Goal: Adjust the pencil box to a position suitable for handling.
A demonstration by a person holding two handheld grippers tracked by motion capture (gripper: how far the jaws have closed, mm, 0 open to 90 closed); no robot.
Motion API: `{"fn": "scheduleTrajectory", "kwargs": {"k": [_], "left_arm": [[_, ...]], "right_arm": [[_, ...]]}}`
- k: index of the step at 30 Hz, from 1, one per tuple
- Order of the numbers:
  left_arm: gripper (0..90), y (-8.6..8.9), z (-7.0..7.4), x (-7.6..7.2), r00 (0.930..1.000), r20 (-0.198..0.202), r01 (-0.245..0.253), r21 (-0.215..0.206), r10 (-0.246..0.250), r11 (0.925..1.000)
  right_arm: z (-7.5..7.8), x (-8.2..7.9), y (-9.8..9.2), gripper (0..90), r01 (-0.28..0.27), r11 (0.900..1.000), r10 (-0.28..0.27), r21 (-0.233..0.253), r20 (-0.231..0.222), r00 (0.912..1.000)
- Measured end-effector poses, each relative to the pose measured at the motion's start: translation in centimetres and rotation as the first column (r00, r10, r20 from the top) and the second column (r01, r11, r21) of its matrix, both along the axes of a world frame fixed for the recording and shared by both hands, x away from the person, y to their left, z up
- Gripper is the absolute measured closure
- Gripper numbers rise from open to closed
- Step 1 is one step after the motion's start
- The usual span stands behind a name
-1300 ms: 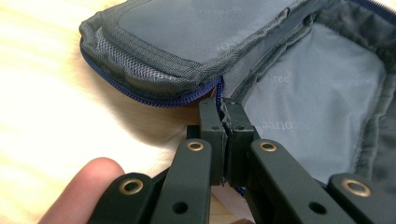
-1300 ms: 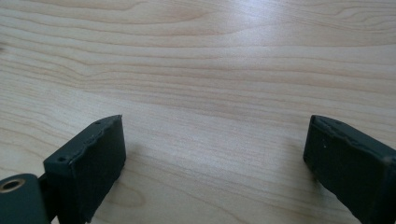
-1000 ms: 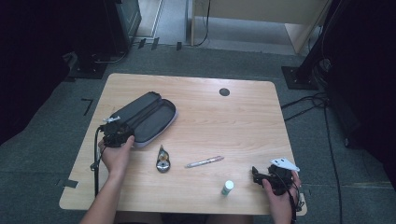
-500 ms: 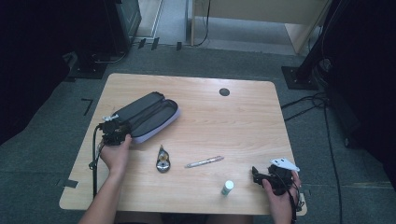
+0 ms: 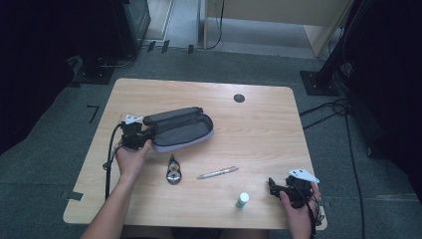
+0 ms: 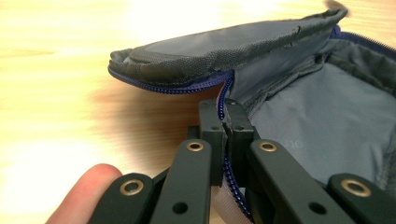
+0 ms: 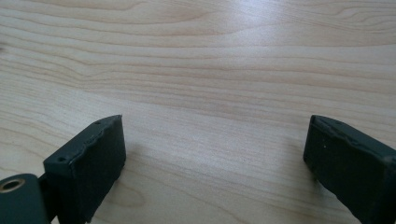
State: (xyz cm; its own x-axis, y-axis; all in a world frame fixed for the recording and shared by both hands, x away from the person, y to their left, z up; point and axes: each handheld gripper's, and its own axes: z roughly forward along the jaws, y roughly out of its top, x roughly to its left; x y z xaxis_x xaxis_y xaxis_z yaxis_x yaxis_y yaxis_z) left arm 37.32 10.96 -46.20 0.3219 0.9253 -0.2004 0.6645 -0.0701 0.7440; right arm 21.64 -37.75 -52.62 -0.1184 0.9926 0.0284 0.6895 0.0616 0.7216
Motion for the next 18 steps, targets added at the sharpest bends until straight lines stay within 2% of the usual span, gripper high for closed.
{"fn": "scheduleTrajectory", "kwargs": {"k": [4, 7, 12, 14, 18], "left_arm": [[89.8, -1.6, 0.0, 0.1, 0.9973, 0.016, 0.071, 0.016, -0.071, 0.9973], [89.7, -2.7, -0.2, 0.1, 0.9946, 0.013, 0.102, 0.021, -0.103, 0.9945], [89.7, -4.3, -0.5, 0.2, 0.9896, 0.007, 0.144, 0.013, -0.144, 0.9896], [89.7, -4.8, -0.6, 0.3, 0.9883, 0.000, 0.152, -0.003, -0.152, 0.9883], [89.7, -5.7, -1.1, 0.6, 0.9858, -0.008, 0.168, 0.004, -0.168, 0.9858]], "right_arm": [[0.0, 0.0, 0.0, 5.2, 0.000, 1.000, 0.000, 0.000, 0.000, 1.0000], [0.0, 0.0, 0.0, 5.2, 0.000, 1.000, 0.000, 0.000, 0.000, 1.0000], [0.0, 0.0, 0.0, 5.2, -0.001, 1.000, 0.001, -0.001, 0.001, 1.0000], [0.0, 0.0, 0.0, 5.2, 0.000, 1.000, 0.000, -0.001, 0.001, 1.0000], [0.0, 0.0, 0.0, 5.2, 0.000, 1.000, 0.000, 0.000, 0.000, 1.0000]]}}
